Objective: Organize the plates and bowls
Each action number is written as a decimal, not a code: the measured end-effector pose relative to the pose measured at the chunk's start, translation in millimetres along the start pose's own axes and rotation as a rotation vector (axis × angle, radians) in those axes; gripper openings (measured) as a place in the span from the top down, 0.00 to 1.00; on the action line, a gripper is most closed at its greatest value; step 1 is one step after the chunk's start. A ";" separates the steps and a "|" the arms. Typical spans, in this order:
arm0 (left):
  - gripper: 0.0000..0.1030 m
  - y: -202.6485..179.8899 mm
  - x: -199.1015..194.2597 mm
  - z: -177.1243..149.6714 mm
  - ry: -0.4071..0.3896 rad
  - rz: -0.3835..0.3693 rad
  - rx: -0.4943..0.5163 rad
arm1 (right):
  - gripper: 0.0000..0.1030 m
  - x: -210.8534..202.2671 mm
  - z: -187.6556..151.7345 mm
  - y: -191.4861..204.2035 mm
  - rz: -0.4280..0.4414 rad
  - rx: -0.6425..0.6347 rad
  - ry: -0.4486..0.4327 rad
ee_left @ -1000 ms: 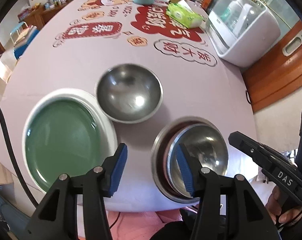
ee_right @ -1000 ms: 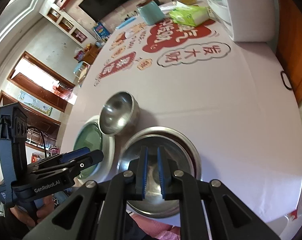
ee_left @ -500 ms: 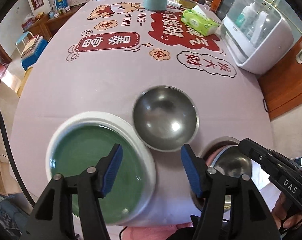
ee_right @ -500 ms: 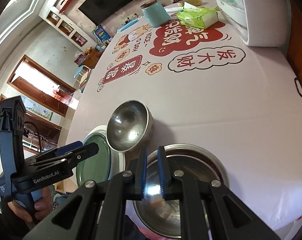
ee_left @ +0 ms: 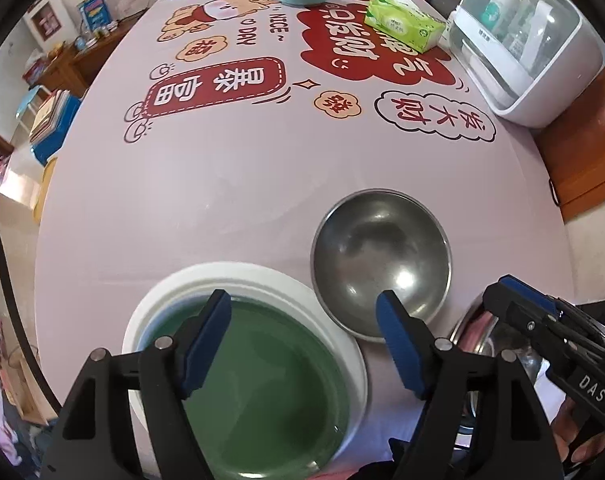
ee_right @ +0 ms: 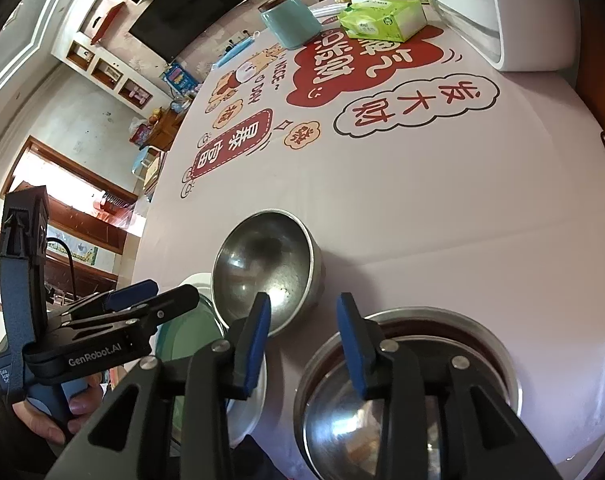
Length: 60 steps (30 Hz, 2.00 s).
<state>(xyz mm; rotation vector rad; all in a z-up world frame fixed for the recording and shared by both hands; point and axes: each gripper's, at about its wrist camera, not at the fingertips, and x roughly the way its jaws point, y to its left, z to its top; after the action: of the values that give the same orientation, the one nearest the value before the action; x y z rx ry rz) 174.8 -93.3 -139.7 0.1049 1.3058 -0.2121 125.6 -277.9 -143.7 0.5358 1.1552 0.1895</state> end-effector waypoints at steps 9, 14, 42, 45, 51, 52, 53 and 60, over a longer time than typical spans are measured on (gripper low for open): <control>0.29 8.2 25.3 12.7 0.028 -0.065 0.036 | 0.56 21.7 -0.7 9.1 -0.055 0.005 0.021; 0.29 12.9 40.5 15.4 0.065 -0.127 0.020 | 0.56 29.2 -2.6 10.8 -0.101 0.007 0.023; 0.66 11.7 84.3 34.2 0.170 -0.226 0.038 | 0.84 49.3 3.6 15.5 -0.142 0.054 0.051; 0.71 10.1 87.1 36.3 0.178 -0.225 0.044 | 0.86 49.0 4.5 15.0 -0.144 0.061 0.051; 0.84 7.5 90.4 37.3 0.205 -0.255 0.036 | 0.89 47.0 6.1 13.6 -0.140 0.076 0.044; 0.85 6.7 90.4 37.1 0.205 -0.258 0.039 | 0.90 47.1 6.2 13.5 -0.141 0.077 0.043; 0.85 5.4 90.2 37.0 0.203 -0.255 0.047 | 0.90 46.8 6.0 13.4 -0.145 0.079 0.043; 0.86 1.2 84.9 34.1 0.200 -0.259 0.088 | 0.90 41.0 4.5 11.8 -0.155 0.099 0.028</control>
<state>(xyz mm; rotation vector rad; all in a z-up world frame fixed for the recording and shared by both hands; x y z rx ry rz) 228.2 -107.0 -212.8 0.0318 1.5085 -0.4909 147.7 -252.3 -170.0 0.5293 1.2326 0.0059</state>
